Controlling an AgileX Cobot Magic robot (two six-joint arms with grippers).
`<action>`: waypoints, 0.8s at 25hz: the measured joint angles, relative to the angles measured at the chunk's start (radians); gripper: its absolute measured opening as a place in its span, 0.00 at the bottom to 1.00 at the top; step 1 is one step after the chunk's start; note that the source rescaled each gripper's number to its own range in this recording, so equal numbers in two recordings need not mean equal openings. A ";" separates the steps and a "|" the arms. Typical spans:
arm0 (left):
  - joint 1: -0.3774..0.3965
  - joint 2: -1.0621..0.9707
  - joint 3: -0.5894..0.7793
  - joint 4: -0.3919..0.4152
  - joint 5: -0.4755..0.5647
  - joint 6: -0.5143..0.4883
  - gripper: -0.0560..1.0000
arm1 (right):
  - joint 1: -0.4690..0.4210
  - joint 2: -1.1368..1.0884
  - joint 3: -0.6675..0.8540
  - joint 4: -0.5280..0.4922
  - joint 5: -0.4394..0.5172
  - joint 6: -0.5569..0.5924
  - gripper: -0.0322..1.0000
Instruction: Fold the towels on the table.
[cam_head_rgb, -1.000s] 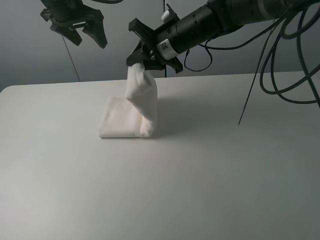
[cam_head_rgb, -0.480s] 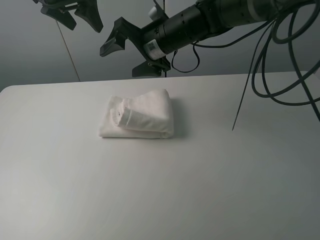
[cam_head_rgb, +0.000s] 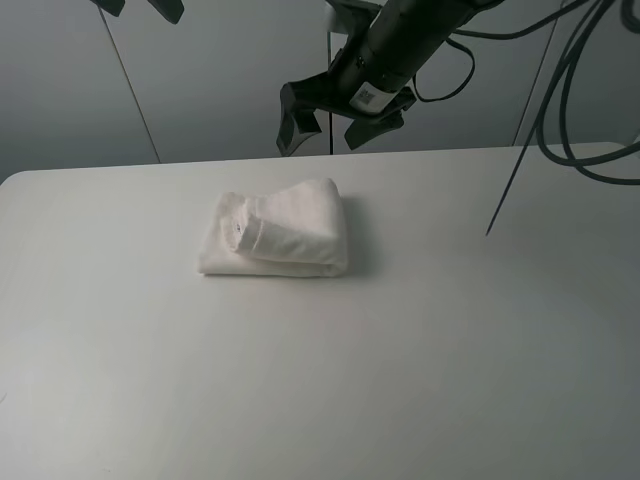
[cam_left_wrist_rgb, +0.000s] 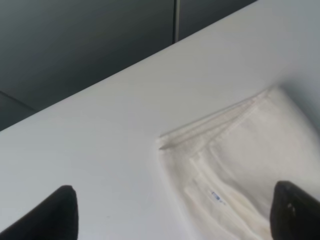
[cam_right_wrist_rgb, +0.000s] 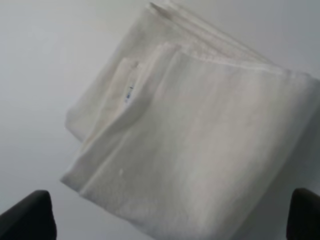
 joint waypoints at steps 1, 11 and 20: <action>0.000 -0.017 0.002 0.002 0.000 0.000 0.99 | 0.000 -0.027 0.000 -0.052 0.020 0.016 1.00; 0.000 -0.302 0.303 0.158 0.002 -0.020 0.99 | 0.000 -0.337 0.119 -0.314 0.078 0.131 1.00; 0.000 -0.654 0.652 0.184 -0.004 -0.094 0.99 | 0.000 -0.699 0.465 -0.336 0.057 0.135 1.00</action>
